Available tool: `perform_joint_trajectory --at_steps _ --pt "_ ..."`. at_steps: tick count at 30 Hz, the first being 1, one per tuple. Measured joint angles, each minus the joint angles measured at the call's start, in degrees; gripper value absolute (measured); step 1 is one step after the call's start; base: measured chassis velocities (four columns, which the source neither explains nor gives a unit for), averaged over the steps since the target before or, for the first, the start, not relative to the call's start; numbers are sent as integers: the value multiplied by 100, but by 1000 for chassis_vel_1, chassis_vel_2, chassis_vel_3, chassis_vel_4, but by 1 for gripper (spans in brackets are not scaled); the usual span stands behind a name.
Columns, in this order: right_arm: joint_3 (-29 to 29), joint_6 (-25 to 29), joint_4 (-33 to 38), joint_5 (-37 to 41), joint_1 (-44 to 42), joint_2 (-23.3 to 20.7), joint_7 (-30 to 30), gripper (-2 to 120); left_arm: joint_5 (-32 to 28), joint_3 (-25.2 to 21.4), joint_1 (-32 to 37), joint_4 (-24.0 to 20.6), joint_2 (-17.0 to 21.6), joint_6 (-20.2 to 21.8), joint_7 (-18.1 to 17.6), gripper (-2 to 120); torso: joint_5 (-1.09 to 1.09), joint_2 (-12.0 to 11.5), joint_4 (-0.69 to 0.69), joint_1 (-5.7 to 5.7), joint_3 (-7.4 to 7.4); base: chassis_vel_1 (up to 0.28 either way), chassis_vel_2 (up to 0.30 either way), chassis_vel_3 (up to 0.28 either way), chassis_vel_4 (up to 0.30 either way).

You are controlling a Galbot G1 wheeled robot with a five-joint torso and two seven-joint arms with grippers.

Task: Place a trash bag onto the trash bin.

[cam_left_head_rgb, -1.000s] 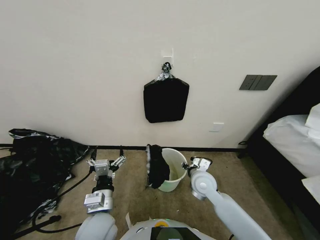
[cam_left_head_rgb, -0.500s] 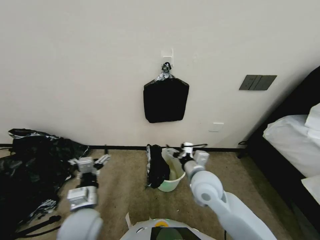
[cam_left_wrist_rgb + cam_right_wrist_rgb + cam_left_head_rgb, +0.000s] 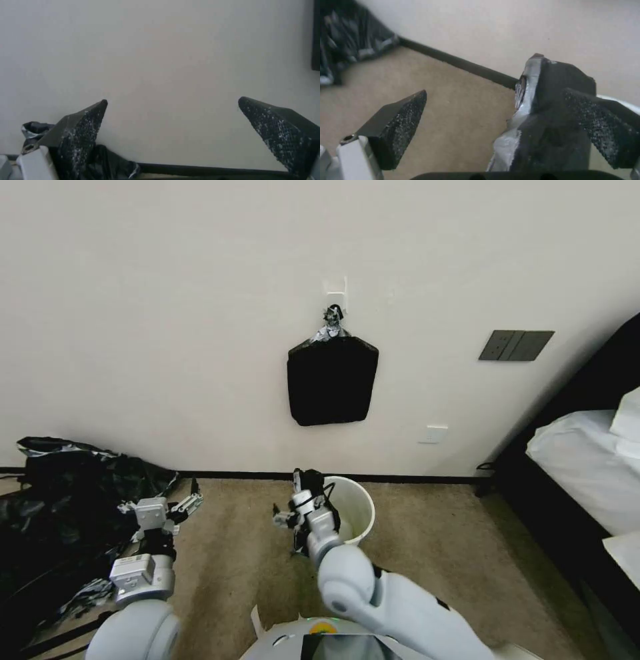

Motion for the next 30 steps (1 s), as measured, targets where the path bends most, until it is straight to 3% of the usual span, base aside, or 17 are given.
perform_joint_trajectory --at_steps 9,13,16,20,23,30 --pt "-111 -281 -487 -505 86 41 -126 97 161 365 -84 -81 -29 2 -9 100 1 0 0 0 0 0 0 0 0" --pt "-66 -270 -627 -702 106 -7 -166 88 188 557 -191 -81 -32 1 -23 100 1 0 0 0 0 0 0 0 0" --pt "34 -156 -661 -734 110 -143 -172 73 190 639 -243 -80 -39 -13 -32 100 1 0 0 0 0 0 0 0 0" --pt "106 -68 -647 -703 81 -248 -173 67 190 658 -258 -72 -51 -26 -34 100 2 0 0 0 0 0 0 0 0" --pt "258 24 -589 -633 51 -386 -172 46 187 743 -360 -32 -42 -32 -39 100 2 0 0 0 0 0 0 0 0" --pt "585 169 -590 -534 7 -623 -212 27 177 820 -502 39 18 -25 -42 100 1 0 0 0 0 0 0 0 0"
